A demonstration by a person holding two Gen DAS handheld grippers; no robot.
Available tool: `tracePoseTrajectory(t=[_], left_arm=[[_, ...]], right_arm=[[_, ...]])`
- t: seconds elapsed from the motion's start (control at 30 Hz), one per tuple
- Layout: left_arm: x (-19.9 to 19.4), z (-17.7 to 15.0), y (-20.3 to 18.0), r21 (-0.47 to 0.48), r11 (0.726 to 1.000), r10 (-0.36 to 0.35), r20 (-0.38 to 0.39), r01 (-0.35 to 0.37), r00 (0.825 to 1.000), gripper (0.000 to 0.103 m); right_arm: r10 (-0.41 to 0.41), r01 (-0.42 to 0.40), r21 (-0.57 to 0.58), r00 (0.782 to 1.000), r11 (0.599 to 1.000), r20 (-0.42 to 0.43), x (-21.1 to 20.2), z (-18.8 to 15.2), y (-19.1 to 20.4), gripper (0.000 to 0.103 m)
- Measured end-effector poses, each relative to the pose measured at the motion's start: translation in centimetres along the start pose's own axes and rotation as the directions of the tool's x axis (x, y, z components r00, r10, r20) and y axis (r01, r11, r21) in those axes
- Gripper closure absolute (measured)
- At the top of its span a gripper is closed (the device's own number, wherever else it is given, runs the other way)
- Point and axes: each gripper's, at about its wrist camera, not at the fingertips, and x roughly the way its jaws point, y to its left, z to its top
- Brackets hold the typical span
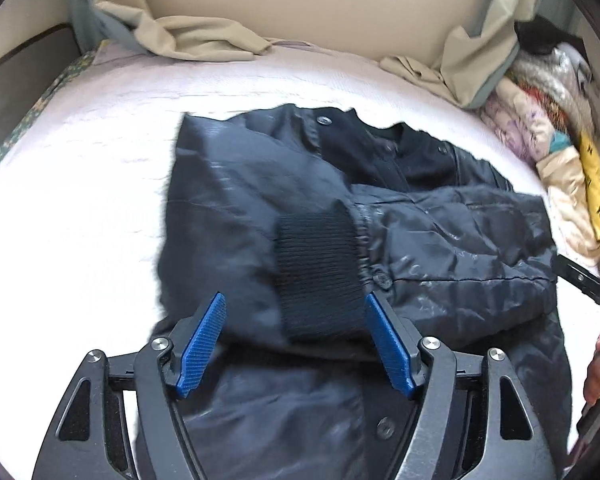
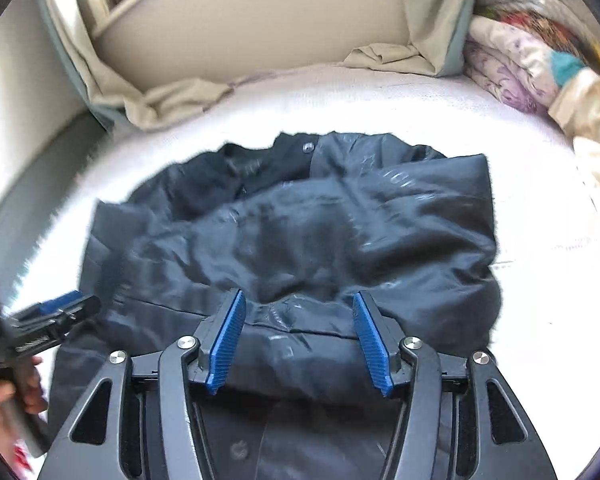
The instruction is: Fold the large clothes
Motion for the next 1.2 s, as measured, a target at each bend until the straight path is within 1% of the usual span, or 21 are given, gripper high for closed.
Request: tracePoseTrajectory(t=[0.07,0.17,0.2,0.23,0.3,0.37,0.43,0.47,0.5,0.57,0.63,0.73,0.8,0.9,0.97,1.0,1.07,1.1,1.13,1.2], left_arm=[[-0.9,-0.4,1.7,-0.029,0.999,-0.028,-0.017,0.027,0.999,0.025],[-1.9,-1.7,4.3,-0.093,0.993,-0.072,-0.055,0.066,0.996,0.025],[-2.1,-2.2,5.1,-0.116,0.991,-0.074,-0.075,0.065,0.994,0.025],[-2.1,-2.8,5.9,-0.141,0.989,-0.059,-0.105,0.044,0.993,0.025],[-2.4,-3.9,7.0,-0.171,0.985,-0.045,-0.149,0.019,0.988,0.025],[-2.9,-5.3,7.8,-0.215,0.976,-0.072,-0.162,0.036,0.984,0.025],[-3.5,-7.0,8.1,-0.265,0.961,-0.128,-0.178,0.077,0.976,0.025],[-3.8,-7.8,8.0,-0.274,0.957,-0.147,-0.191,0.091,0.97,0.025],[-4.0,-8.6,7.8,-0.271,0.958,-0.15,-0.206,0.091,0.967,0.025],[-4.8,-10.1,7.3,-0.221,0.973,-0.122,-0.235,0.069,0.964,0.025],[-5.6,-11.4,6.9,-0.185,0.981,-0.109,-0.252,0.063,0.962,0.025],[-6.2,-13.4,7.5,-0.202,0.976,-0.137,-0.288,0.08,0.948,0.025],[-6.3,-14.7,8.2,-0.24,0.966,-0.17,-0.312,0.095,0.935,0.025],[-5.8,-16.3,9.2,-0.315,0.941,-0.232,-0.342,0.122,0.91,0.027],[-5.8,-17.1,9.7,-0.355,0.923,-0.27,-0.331,0.145,0.904,0.027],[-5.8,-17.3,9.7,-0.37,0.915,-0.288,-0.327,0.159,0.9,0.027],[-6.0,-17.7,9.5,-0.396,0.895,-0.344,-0.32,0.205,0.883,0.029],[-6.1,-18.1,9.4,-0.405,0.887,-0.365,-0.318,0.223,0.875,0.031],[-6.1,-18.4,9.3,-0.406,0.885,-0.372,-0.318,0.23,0.872,0.032],[-6.3,-18.7,9.1,-0.395,0.888,-0.371,-0.319,0.233,0.872,0.039]], right_arm=[[0.048,-0.046,0.054,0.998,0.997,-0.028,-1.1,-0.2,-1.7,0.045],[0.111,-0.094,0.165,0.989,0.982,-0.096,-2.0,-0.9,-4.7,0.04],[0.128,-0.102,0.201,0.984,0.974,-0.123,-2.2,-1.3,-5.7,0.037],[0.136,-0.1,0.227,0.979,0.969,-0.152,-2.3,-1.8,-6.5,0.034],[0.106,-0.052,0.256,0.974,0.965,-0.202,-2.8,-2.6,-7.8,0.032],[0.091,-0.025,0.268,0.967,0.963,-0.237,-3.4,-3.5,-8.7,0.032],[0.112,-0.036,0.283,0.961,0.958,-0.255,-4.2,-4.5,-9.1,0.032],[0.133,-0.055,0.289,0.957,0.956,-0.258,-4.7,-5.3,-9.2,0.032],[0.149,-0.069,0.296,0.954,0.953,-0.258,-5.1,-6.1,-9.4,0.032],[0.17,-0.075,0.316,0.944,0.946,-0.283,-5.9,-8.1,-9.9,0.032],[0.187,-0.077,0.335,0.933,0.939,-0.309,-6.4,-9.9,-10.6,0.032],[0.22,-0.089,0.384,0.924,0.919,-0.312,-7.6,-12.4,-11.8,0.032],[0.266,-0.111,0.443,0.914,0.89,-0.306,-8.4,-14.4,-13.0,0.032],[0.338,-0.141,0.52,0.89,0.842,-0.306,-9.0,-17.3,-14.0,0.032],[0.391,-0.179,0.55,0.871,0.816,-0.296,-9.3,-18.7,-14.1,0.032],[0.41,-0.194,0.557,0.863,0.808,-0.294,-9.3,-19.2,-13.9,0.032],[0.45,-0.223,0.571,0.843,0.79,-0.293,-9.1,-20.1,-13.4,0.032],[0.462,-0.232,0.575,0.837,0.785,-0.293,-8.9,-20.4,-13.2,0.032],[0.468,-0.239,0.575,0.834,0.783,-0.291,-8.8,-20.6,-12.9,0.032],[0.469,-0.248,0.558,0.833,0.792,-0.295,-8.7,-20.7,-12.3,0.032]])
